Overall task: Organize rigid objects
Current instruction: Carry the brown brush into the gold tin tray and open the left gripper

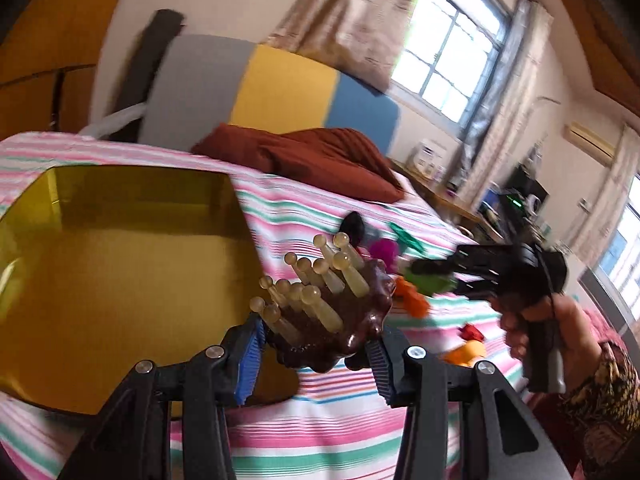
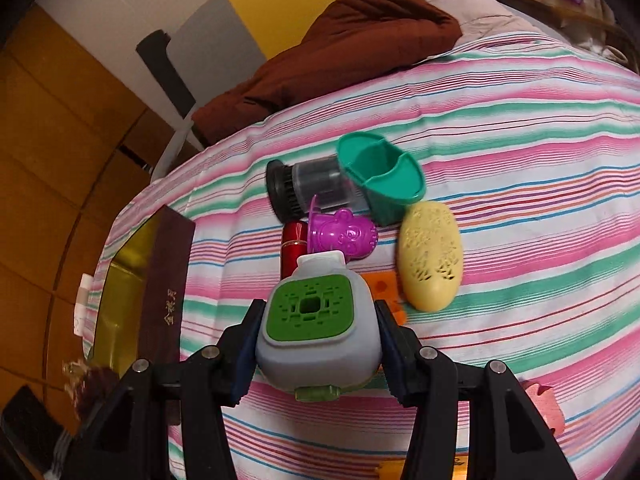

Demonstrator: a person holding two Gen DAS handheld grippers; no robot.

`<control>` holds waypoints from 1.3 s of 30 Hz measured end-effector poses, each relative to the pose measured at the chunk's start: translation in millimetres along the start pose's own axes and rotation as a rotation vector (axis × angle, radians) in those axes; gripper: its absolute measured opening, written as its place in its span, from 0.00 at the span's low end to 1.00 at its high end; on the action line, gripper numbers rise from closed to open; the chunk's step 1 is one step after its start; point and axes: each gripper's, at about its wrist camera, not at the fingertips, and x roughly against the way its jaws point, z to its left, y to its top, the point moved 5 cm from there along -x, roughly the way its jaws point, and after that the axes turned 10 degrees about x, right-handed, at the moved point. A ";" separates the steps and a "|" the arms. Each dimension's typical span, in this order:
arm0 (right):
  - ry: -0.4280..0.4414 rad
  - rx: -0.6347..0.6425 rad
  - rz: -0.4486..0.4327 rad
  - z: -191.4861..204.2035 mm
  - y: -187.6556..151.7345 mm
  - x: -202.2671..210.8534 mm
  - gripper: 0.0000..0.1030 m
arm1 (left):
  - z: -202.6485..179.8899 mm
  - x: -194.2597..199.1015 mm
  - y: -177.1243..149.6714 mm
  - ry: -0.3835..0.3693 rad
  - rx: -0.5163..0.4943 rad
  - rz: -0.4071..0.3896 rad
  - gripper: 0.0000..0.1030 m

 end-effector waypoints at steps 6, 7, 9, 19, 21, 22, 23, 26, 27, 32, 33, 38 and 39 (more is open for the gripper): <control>0.093 0.007 0.018 11.0 -4.3 -7.0 0.52 | 48.3 9.3 11.7 0.113 0.091 -0.014 0.45; 0.102 0.010 0.022 12.8 -5.0 -8.3 0.52 | 59.0 11.5 12.9 0.136 0.116 -0.014 0.45; 0.113 0.024 0.031 17.4 -7.0 -10.8 0.52 | 72.1 13.0 16.2 0.167 0.146 -0.012 0.45; 0.161 0.081 0.050 36.5 -11.9 -17.5 0.52 | 129.8 17.2 27.0 0.311 0.228 0.019 0.45; 0.167 0.081 0.050 37.4 -12.0 -18.0 0.52 | 136.6 13.8 28.2 0.335 0.231 0.033 0.45; 0.169 0.080 0.052 37.7 -12.0 -18.6 0.52 | 141.0 10.8 28.9 0.349 0.234 0.045 0.45; 0.170 0.079 0.054 37.5 -12.4 -19.3 0.52 | 143.3 8.8 29.2 0.358 0.238 0.054 0.45; 0.168 0.083 0.054 38.4 -12.3 -20.2 0.52 | 151.4 5.3 29.1 0.379 0.261 0.067 0.45; 0.172 0.085 0.051 38.9 -12.1 -19.7 0.52 | 153.3 4.5 29.3 0.383 0.266 0.068 0.45; 0.179 0.100 0.048 43.1 -12.1 -20.1 0.52 | 160.9 5.2 29.7 0.439 0.282 0.067 0.45; 0.181 0.101 0.051 43.5 -12.4 -21.0 0.52 | 161.3 7.1 29.9 0.449 0.289 0.061 0.45; 0.178 0.109 0.056 44.9 -13.0 -23.4 0.52 | 161.0 27.6 33.7 0.492 0.322 -0.042 0.56; 0.176 0.112 0.058 45.2 -13.2 -23.7 0.52 | 159.3 33.7 33.7 0.502 0.326 -0.074 0.58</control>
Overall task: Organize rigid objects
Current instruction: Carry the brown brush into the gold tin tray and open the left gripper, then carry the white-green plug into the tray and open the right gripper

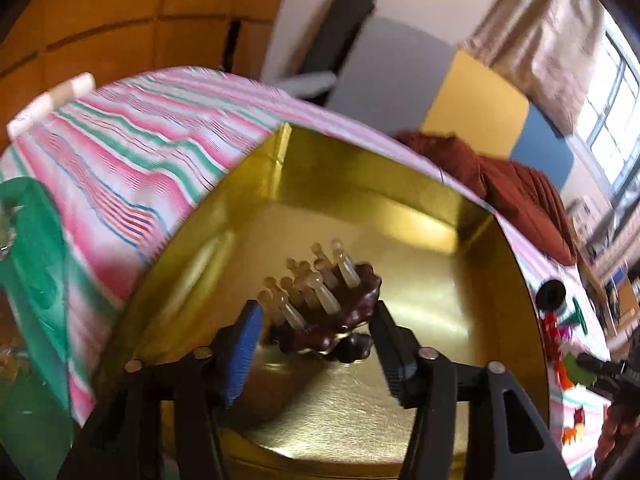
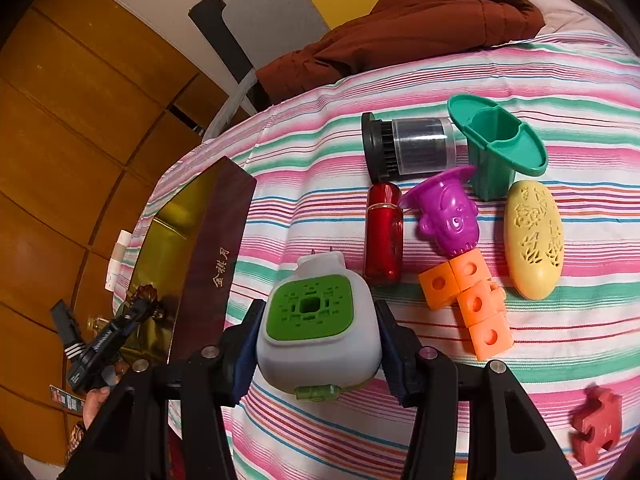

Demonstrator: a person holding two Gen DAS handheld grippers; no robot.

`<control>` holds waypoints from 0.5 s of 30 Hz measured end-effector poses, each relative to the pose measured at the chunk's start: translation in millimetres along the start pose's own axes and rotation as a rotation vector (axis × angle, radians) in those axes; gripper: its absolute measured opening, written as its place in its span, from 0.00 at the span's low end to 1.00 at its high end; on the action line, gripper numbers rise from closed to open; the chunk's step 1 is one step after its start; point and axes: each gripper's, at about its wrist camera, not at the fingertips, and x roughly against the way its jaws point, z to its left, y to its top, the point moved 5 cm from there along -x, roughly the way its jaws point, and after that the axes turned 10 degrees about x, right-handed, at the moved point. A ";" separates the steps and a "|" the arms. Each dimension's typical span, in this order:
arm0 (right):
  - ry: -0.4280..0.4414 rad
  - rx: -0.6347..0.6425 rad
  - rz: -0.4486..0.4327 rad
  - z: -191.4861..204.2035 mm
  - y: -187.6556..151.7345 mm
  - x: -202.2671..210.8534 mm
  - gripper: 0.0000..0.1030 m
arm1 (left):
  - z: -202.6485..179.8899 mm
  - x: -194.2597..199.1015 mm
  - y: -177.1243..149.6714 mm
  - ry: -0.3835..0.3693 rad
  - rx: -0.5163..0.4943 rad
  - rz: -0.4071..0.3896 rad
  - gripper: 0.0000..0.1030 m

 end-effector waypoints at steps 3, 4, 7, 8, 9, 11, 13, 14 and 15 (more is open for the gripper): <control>-0.006 0.007 0.005 1.3 -0.3 -1.8 0.52 | -1.0 18.9 -0.7 -0.019 0.014 -0.079 0.64; -0.006 0.009 0.006 1.4 -0.5 -2.4 0.52 | -3.4 25.5 -0.3 -0.031 0.002 -0.107 0.64; -0.009 0.012 0.013 1.8 -0.7 -4.6 0.52 | -8.5 40.0 -3.3 -0.022 -0.031 -0.170 0.64; -0.009 0.015 0.013 1.9 -1.0 -4.6 0.52 | -10.3 43.1 -4.9 -0.028 -0.039 -0.180 0.65; -0.009 0.017 0.012 2.2 -1.3 -4.5 0.52 | -12.6 47.4 -8.0 -0.038 -0.051 -0.193 0.65; -0.007 0.022 0.006 3.3 -0.8 -3.6 0.52 | -17.9 52.8 -13.2 -0.052 -0.074 -0.205 0.65; -0.004 0.027 -0.003 4.8 -0.3 -2.2 0.52 | -23.1 58.1 -21.0 -0.068 -0.106 -0.214 0.64; 0.000 0.031 -0.009 6.1 0.1 -1.1 0.52 | -24.9 57.7 -24.8 -0.073 -0.119 -0.210 0.64; 0.002 0.036 -0.016 7.5 0.6 0.1 0.52 | -27.2 58.2 -28.9 -0.078 -0.133 -0.205 0.65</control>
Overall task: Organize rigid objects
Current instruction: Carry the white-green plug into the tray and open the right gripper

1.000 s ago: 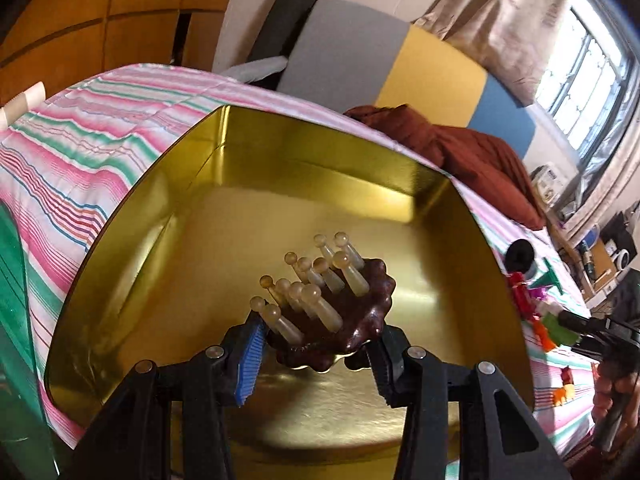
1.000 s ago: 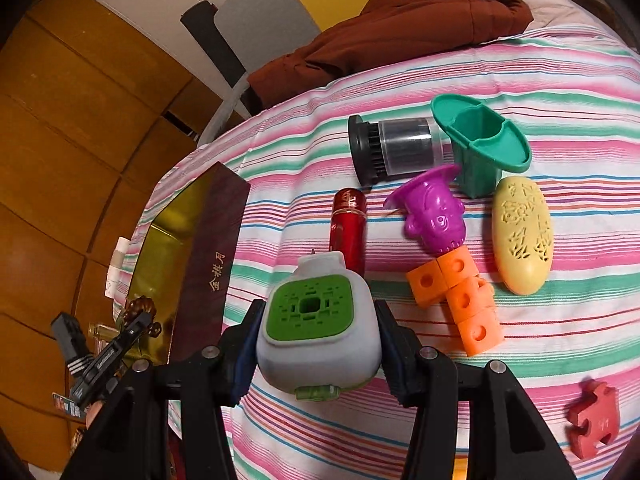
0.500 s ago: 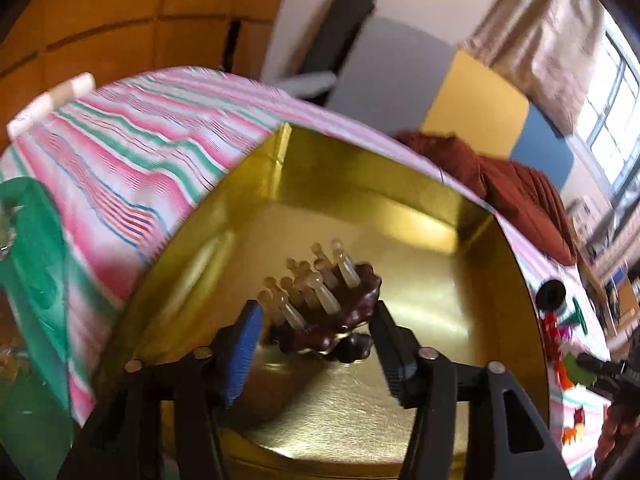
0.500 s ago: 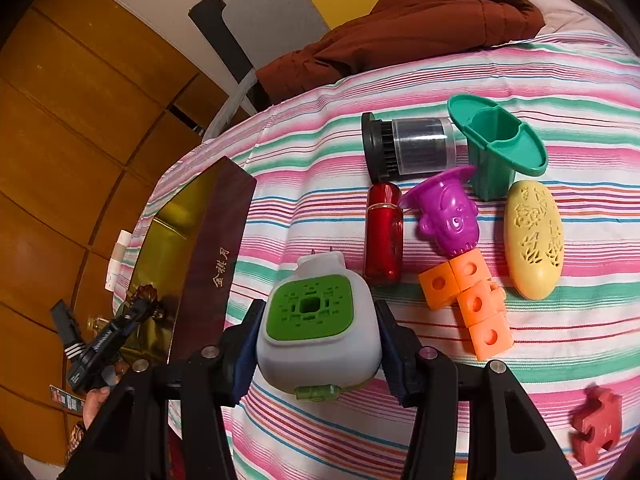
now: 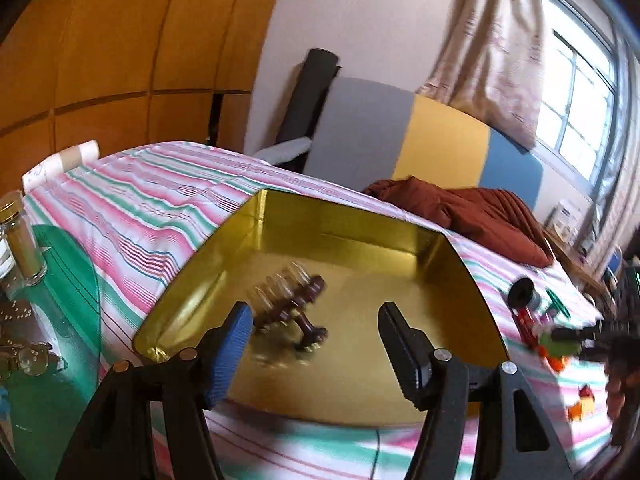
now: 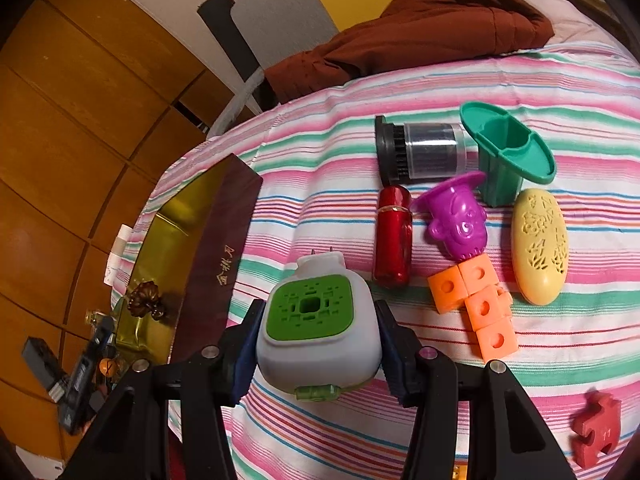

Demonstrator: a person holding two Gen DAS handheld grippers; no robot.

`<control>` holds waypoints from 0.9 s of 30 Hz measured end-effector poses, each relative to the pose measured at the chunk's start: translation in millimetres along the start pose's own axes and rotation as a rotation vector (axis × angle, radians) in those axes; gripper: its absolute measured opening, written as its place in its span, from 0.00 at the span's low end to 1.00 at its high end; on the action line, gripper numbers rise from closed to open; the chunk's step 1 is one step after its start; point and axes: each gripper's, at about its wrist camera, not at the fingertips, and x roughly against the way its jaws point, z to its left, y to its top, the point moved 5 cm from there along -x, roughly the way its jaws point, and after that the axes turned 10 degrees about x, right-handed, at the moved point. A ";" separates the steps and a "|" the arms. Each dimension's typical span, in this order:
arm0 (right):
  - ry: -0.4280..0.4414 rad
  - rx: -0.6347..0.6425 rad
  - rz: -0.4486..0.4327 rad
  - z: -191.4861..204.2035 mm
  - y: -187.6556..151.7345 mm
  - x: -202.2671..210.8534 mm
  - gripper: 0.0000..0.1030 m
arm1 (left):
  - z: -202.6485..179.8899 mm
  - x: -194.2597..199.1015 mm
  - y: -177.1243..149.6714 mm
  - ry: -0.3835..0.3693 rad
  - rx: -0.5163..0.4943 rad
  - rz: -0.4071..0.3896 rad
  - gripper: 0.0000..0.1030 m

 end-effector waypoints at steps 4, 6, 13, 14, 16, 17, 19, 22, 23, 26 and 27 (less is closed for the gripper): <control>0.015 0.035 -0.040 10.6 4.1 6.8 0.52 | -10.8 5.8 -17.3 -0.033 -0.061 0.028 0.64; 0.041 0.047 -0.064 20.2 6.0 9.2 0.52 | -15.3 7.1 -22.8 -0.045 -0.087 0.041 0.65; 0.101 0.117 -0.040 68.0 6.3 -5.1 0.52 | -26.5 13.5 -36.8 -0.094 -0.149 0.066 0.65; 0.113 0.122 -0.033 76.1 6.6 -8.5 0.52 | -28.0 14.8 -38.7 -0.100 -0.156 0.067 0.65; 0.134 0.135 -0.024 90.4 7.4 -14.8 0.52 | -29.6 17.8 -40.8 -0.110 -0.165 0.065 0.65; 0.144 0.146 -0.016 99.6 8.2 -19.1 0.52 | -30.3 18.9 -41.5 -0.112 -0.168 0.063 0.65; 0.139 0.177 0.017 118.3 11.6 -32.2 0.52 | -29.8 20.5 -41.2 -0.115 -0.174 0.060 0.65; 0.147 0.232 0.056 148.1 15.9 -53.0 0.52 | -27.0 23.4 -40.1 -0.112 -0.172 0.052 0.64; 0.146 0.246 0.069 155.7 17.2 -59.5 0.52 | -25.1 24.7 -39.5 -0.110 -0.172 0.049 0.64; 0.142 0.302 0.119 184.2 20.1 -84.3 0.52 | -19.4 28.0 -39.4 -0.104 -0.174 0.047 0.64; 0.136 0.320 0.134 191.7 20.8 -92.0 0.52 | -17.5 28.8 -39.2 -0.101 -0.173 0.045 0.64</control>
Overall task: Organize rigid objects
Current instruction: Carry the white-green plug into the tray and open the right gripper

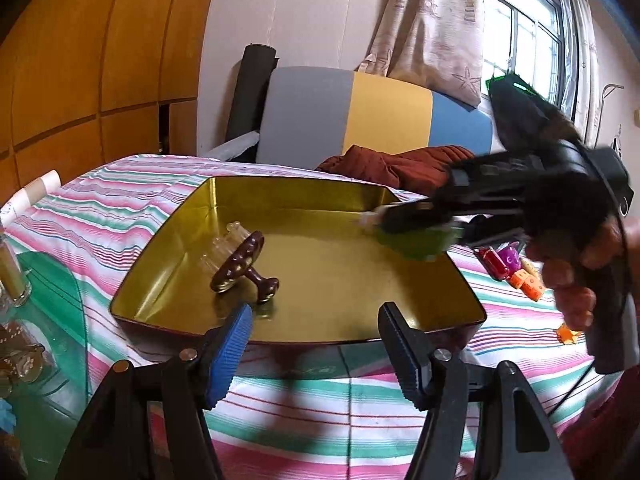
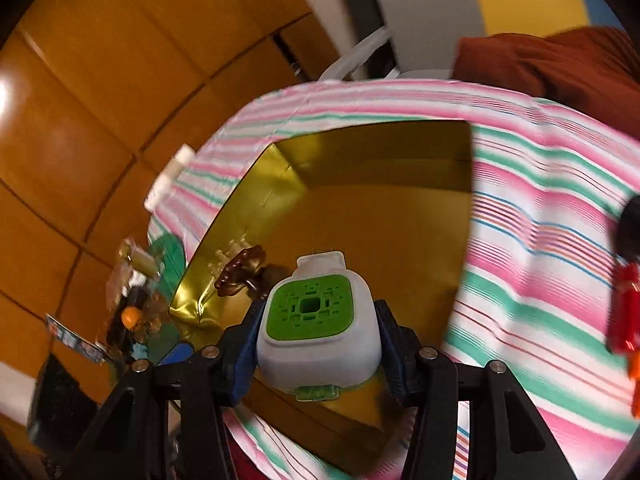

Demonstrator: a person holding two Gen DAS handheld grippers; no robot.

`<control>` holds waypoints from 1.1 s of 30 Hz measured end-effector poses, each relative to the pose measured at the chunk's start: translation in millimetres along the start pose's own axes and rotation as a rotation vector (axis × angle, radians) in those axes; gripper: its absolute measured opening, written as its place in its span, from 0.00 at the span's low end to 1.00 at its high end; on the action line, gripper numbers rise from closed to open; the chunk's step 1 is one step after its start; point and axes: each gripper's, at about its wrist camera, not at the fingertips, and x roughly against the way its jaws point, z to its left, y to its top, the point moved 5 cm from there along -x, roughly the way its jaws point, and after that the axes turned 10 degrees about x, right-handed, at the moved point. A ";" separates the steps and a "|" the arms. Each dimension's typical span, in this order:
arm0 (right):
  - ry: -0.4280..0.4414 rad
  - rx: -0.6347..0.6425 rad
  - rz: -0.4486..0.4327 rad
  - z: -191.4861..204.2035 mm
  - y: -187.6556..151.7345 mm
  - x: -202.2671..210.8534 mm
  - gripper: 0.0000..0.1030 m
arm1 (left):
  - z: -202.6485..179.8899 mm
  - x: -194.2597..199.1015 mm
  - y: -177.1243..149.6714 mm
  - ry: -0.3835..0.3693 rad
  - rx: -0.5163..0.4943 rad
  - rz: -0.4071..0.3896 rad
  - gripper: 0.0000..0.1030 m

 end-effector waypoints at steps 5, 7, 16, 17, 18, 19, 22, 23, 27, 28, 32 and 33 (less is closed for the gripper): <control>-0.041 0.054 0.094 16.6 15.4 -43.3 0.52 | 13.0 2.6 1.5 0.015 0.028 0.007 0.64; -0.064 0.063 0.118 16.8 20.8 -56.3 0.52 | 16.9 3.6 3.7 0.020 0.043 0.003 0.64; -0.156 0.030 0.166 -3.5 44.5 -87.6 0.52 | 20.7 2.1 3.7 0.017 0.059 0.012 0.64; -0.163 0.026 0.166 -5.8 47.0 -90.4 0.52 | 19.8 2.5 2.5 0.017 0.058 0.013 0.64; -0.161 0.019 0.164 -7.3 48.9 -92.6 0.52 | 19.7 2.4 2.6 0.017 0.058 0.014 0.64; -0.154 0.006 0.161 -9.0 50.9 -95.2 0.53 | 19.1 2.5 3.0 0.015 0.059 0.015 0.64; -0.134 -0.034 0.126 -10.1 56.4 -93.9 0.57 | 19.3 4.2 1.8 0.015 0.060 0.020 0.64; -0.122 -0.046 0.111 -10.3 57.6 -90.5 0.60 | 19.7 4.2 1.5 0.014 0.061 0.020 0.64; -0.117 -0.051 0.072 -8.2 55.8 -69.8 0.64 | 19.8 4.2 1.0 0.012 0.065 0.020 0.64; -0.118 -0.048 0.064 -6.9 54.7 -64.7 0.65 | 18.5 4.0 0.5 0.009 0.065 0.022 0.64; -0.130 -0.014 0.039 -1.4 45.4 -43.1 0.69 | 12.5 4.2 -2.1 0.000 0.050 0.027 0.64; -0.137 -0.005 0.035 -0.3 42.7 -38.6 0.70 | 10.2 4.5 -3.0 -0.004 0.043 0.027 0.64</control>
